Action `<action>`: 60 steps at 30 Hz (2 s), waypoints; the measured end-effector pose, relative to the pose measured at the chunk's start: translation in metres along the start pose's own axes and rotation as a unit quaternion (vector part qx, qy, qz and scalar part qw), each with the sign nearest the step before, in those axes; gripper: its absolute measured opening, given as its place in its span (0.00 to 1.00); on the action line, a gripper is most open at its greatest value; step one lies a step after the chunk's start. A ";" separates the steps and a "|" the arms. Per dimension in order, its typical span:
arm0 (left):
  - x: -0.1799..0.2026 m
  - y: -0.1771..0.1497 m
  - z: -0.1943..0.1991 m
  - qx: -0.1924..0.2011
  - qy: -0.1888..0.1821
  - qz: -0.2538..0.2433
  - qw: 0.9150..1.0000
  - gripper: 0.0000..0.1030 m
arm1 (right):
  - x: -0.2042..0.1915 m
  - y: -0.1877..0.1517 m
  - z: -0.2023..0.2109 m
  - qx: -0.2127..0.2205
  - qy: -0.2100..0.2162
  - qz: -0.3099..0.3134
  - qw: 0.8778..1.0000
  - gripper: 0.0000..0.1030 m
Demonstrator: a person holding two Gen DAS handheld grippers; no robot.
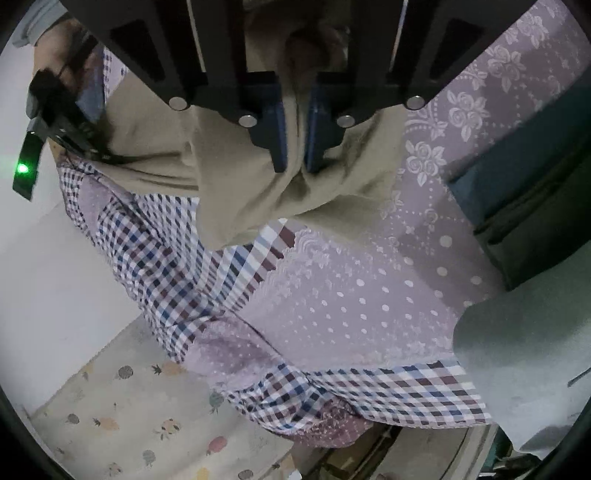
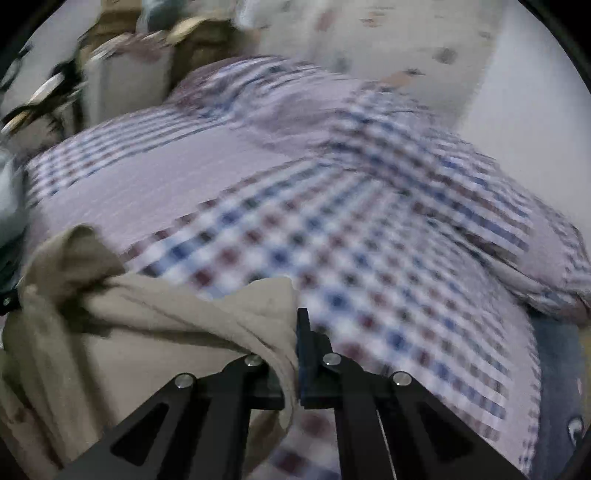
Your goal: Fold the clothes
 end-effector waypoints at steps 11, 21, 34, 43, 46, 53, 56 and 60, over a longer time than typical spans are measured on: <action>-0.007 0.016 0.022 0.078 0.001 0.043 0.996 0.00 | 0.290 -0.062 0.082 0.015 -0.214 -0.249 0.944 0.01; 0.022 0.002 0.003 0.039 -0.006 0.001 0.999 0.00 | 0.420 -0.174 0.105 -0.043 -0.267 -0.342 0.900 0.02; 0.036 -0.011 -0.012 0.001 0.001 -0.018 1.000 0.60 | 0.390 -0.333 0.060 -0.218 -0.237 -0.371 0.871 0.43; 0.017 -0.004 -0.003 0.007 -0.018 0.016 1.000 0.61 | 0.295 -0.306 0.102 -0.131 -0.172 -0.358 0.908 0.50; 0.012 -0.001 0.004 0.011 -0.030 0.027 0.999 0.61 | 0.229 -0.270 0.107 -0.101 -0.106 -0.327 0.933 0.50; -0.006 0.016 0.029 0.035 -0.036 0.030 0.998 0.61 | 0.073 -0.163 0.108 -0.068 0.060 -0.209 0.974 0.50; -0.016 0.024 0.039 0.047 -0.031 0.031 0.998 0.61 | 0.012 -0.113 0.112 -0.049 0.129 -0.156 0.978 0.50; -0.033 0.036 0.051 0.056 -0.034 0.046 0.997 0.61 | -0.071 -0.077 0.126 -0.038 0.188 -0.055 0.980 0.50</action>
Point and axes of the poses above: each gripper's, at about its wrist camera, not at the fingertips, and z roughly against the way its jaws point, x to its right, y to its top, the point moved 4 cm from there along -z, roughly the way its jaws point, and after that the axes turned 3 degrees about -y, right-handed, at the moved point
